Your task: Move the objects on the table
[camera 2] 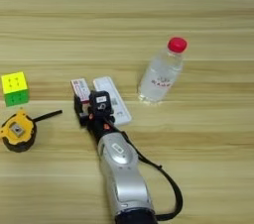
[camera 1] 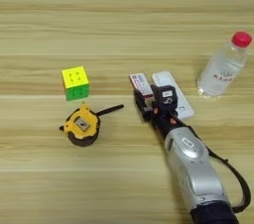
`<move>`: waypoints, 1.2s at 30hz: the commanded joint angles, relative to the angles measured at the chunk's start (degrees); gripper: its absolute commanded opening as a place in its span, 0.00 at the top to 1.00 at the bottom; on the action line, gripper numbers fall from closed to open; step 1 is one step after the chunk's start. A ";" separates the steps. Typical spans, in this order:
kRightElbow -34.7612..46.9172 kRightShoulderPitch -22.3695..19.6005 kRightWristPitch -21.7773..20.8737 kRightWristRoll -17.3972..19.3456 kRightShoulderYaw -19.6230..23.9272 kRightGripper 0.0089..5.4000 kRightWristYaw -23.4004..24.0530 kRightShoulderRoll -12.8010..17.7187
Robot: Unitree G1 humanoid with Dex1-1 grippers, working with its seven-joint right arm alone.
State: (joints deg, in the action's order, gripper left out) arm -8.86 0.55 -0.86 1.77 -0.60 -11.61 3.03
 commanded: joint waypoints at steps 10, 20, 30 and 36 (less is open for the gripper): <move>6.43 -2.03 -1.05 -0.16 -0.16 0.26 0.60 0.59; 15.73 -2.54 2.11 -0.92 -4.89 0.07 -0.08 -0.72; 12.70 -7.05 4.06 -2.83 -12.83 0.01 0.18 -5.82; 8.60 -9.78 4.49 -3.28 -15.95 0.01 0.36 -8.65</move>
State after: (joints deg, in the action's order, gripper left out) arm -1.03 -4.93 4.56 -1.10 -15.49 -11.75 -2.84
